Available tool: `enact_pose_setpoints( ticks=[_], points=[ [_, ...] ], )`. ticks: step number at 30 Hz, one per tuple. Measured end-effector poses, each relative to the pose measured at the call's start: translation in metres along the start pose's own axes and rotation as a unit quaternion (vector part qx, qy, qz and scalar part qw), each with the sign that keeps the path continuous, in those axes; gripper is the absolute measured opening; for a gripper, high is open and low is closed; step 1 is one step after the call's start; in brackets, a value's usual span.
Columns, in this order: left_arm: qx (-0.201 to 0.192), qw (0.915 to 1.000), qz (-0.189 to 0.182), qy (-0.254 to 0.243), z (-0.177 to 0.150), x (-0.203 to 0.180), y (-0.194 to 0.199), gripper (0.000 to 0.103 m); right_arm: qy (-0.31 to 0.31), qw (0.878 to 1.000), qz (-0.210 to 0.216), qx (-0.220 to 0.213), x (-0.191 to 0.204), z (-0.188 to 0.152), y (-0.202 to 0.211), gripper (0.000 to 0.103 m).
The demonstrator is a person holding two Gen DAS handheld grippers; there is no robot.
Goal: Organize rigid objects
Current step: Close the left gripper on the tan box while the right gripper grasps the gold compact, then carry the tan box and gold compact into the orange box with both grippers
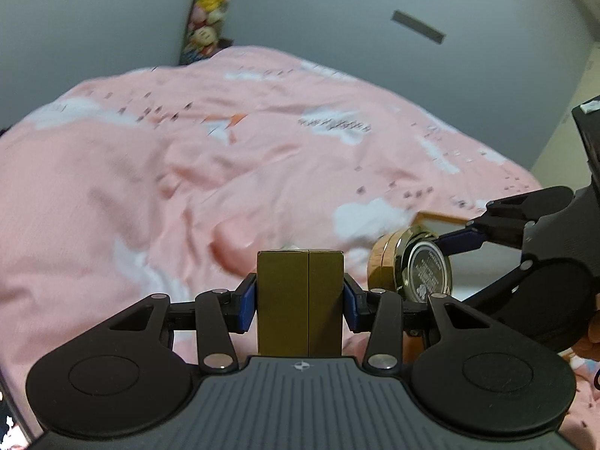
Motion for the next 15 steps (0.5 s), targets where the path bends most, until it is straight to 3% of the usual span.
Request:
enact_pose_setpoints(
  ticks=[7, 11, 15],
  points=[
    [-0.021, 0.997, -0.051, -0.054, 0.025, -0.056, 0.006, 0.051, -0.035, 0.997, -0.061, -0.014, -0.042, -0.025, 0.05, 0.075],
    [0.003, 0.9907, -0.101, -0.091, 0.033, -0.095, -0.009, 0.051, -0.071, 0.994, -0.087, 0.006, -0.072, -0.049, 0.06, 0.075],
    [0.037, 0.9827, -0.12, -0.136, 0.036, -0.136, -0.04, 0.051, -0.096, 0.99, -0.096, 0.03, -0.097, -0.079, 0.057, 0.075]
  ],
)
Point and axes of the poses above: each gripper's, at about its wrist camera, not at the fingertips, and y roughly against the way its jaws point, x to its left, z to its top, the point moved 3 cm from there along -y, roughly the way its jaws point, and after that the axes turned 5 degrees about x, right-handed, at the moved point
